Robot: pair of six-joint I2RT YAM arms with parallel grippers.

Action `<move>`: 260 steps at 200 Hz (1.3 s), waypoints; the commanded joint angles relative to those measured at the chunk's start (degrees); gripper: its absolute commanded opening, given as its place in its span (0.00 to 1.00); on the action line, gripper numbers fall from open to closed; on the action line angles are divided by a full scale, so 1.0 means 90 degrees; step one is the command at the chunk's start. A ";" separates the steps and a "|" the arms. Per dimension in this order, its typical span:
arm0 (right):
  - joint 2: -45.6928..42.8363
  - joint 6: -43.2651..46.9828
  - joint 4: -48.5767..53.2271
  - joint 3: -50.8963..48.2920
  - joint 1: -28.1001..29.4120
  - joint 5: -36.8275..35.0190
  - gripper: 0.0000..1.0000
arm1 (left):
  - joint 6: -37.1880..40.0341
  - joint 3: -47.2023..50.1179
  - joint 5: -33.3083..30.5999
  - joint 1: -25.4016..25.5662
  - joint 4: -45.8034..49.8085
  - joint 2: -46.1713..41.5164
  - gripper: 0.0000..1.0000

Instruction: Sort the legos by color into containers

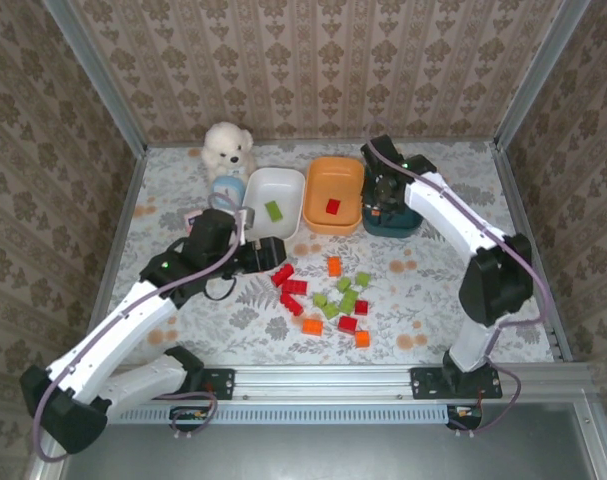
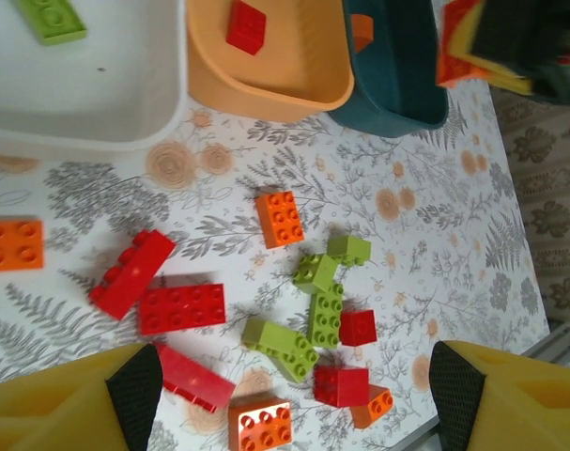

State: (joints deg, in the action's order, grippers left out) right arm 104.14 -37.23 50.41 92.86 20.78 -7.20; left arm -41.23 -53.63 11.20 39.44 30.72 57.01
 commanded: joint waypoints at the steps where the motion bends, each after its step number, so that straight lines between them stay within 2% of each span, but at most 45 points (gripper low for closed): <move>1: 0.0721 0.0409 0.0145 0.0465 -0.0330 0.0709 0.22 | 0.0182 -0.0401 -0.0242 0.0211 -0.0538 0.0326 0.78; 45: 0.1720 0.0620 0.0193 0.0864 -0.0686 0.0997 0.22 | 0.0252 -0.0731 -0.0441 0.0398 -0.0579 0.0772 0.79; 128: 0.2369 0.0721 0.0065 0.1014 -0.0925 0.1371 0.23 | 0.0128 -0.0727 -0.0608 0.0466 -0.0517 0.0773 0.79; 156: 0.2420 0.0700 0.0044 0.1015 -0.0945 0.1455 0.27 | 0.0151 -0.0755 -0.0620 0.0470 -0.0488 0.0779 0.79; 224: 0.1980 0.0758 0.0232 0.1201 -0.0942 0.1110 0.56 | 0.0218 -0.0720 -0.0557 0.0471 -0.0369 0.0784 0.79; 260: 0.1276 0.0741 0.0399 0.1323 -0.0939 0.0849 0.56 | 0.0509 -0.0809 -0.0383 0.0483 -0.0231 0.0903 0.79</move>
State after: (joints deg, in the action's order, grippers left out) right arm 123.13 -30.98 51.44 102.08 12.47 3.22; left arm -39.79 -58.67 6.28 43.42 27.11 64.05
